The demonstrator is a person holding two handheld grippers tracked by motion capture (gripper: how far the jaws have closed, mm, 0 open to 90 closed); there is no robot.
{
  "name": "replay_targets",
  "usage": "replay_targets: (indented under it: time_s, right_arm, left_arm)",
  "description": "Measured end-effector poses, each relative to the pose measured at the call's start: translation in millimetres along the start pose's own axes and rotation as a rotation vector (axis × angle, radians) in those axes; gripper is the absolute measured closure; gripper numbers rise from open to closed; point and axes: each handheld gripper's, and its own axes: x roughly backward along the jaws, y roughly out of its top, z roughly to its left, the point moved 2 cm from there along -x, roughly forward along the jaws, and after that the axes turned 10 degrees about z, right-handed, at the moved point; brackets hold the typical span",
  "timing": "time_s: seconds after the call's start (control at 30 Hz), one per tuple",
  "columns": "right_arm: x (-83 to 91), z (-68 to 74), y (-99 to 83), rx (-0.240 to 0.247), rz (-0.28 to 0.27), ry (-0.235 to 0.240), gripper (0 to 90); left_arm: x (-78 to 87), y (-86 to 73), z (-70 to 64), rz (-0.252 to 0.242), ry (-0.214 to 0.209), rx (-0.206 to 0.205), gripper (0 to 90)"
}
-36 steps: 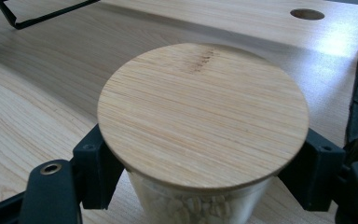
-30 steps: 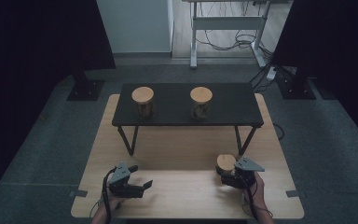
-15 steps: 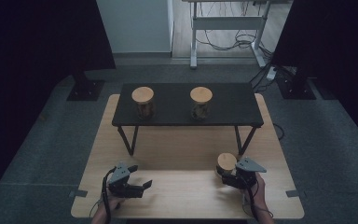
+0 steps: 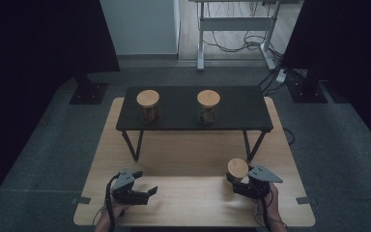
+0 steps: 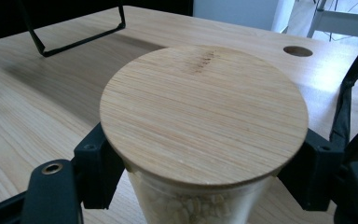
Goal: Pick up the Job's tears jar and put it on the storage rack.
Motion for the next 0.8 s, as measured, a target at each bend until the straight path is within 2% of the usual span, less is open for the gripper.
replay_targets:
  time_s: [0.8]
  right_arm:
    - [19.5, 6.8, 9.4, 0.029, -0.048, 0.018, 24.5]
  left_arm:
    - [-1.6, 4.2, -0.4, -0.007, -0.013, -0.002, 9.0]
